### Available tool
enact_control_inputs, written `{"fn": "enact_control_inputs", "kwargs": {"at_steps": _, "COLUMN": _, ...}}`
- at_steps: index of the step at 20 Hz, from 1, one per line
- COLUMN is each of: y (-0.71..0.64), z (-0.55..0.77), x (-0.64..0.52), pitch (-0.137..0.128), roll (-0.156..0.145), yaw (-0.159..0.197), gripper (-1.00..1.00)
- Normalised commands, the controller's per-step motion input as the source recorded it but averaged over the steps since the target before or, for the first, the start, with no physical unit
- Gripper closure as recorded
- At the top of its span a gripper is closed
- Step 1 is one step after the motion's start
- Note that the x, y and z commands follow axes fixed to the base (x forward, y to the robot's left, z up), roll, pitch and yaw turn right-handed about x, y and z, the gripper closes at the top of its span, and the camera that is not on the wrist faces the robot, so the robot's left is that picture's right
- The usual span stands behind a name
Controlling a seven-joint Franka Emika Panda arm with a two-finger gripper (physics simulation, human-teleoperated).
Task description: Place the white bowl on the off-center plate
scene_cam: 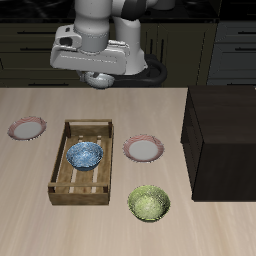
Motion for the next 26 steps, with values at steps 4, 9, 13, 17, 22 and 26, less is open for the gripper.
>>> {"fn": "enact_control_inputs", "kwargs": {"at_steps": 4, "y": -0.61, "z": -0.11, "x": -0.12, "pitch": -0.03, "roll": -0.04, "yaw": 0.014, "gripper": 1.0}}
{"fn": "enact_control_inputs", "kwargs": {"at_steps": 9, "y": -0.47, "z": 0.03, "x": -0.22, "pitch": -0.031, "roll": 0.011, "yaw": 0.015, "gripper": 1.0}}
{"fn": "enact_control_inputs", "kwargs": {"at_steps": 13, "y": -0.5, "z": 0.03, "x": -0.19, "pitch": -0.03, "roll": -0.009, "yaw": -0.014, "gripper": 1.0}}
{"fn": "enact_control_inputs", "kwargs": {"at_steps": 17, "y": -0.71, "z": 0.05, "x": -0.22, "pitch": -0.013, "roll": -0.005, "yaw": -0.049, "gripper": 1.0}}
{"fn": "enact_control_inputs", "kwargs": {"at_steps": 22, "y": -0.65, "z": -0.05, "x": -0.25, "pitch": -0.035, "roll": -0.001, "yaw": 0.009, "gripper": 1.0}}
{"fn": "enact_control_inputs", "kwargs": {"at_steps": 26, "y": -0.62, "z": 0.02, "x": -0.26, "pitch": -0.021, "roll": 0.012, "yaw": -0.027, "gripper": 1.0}}
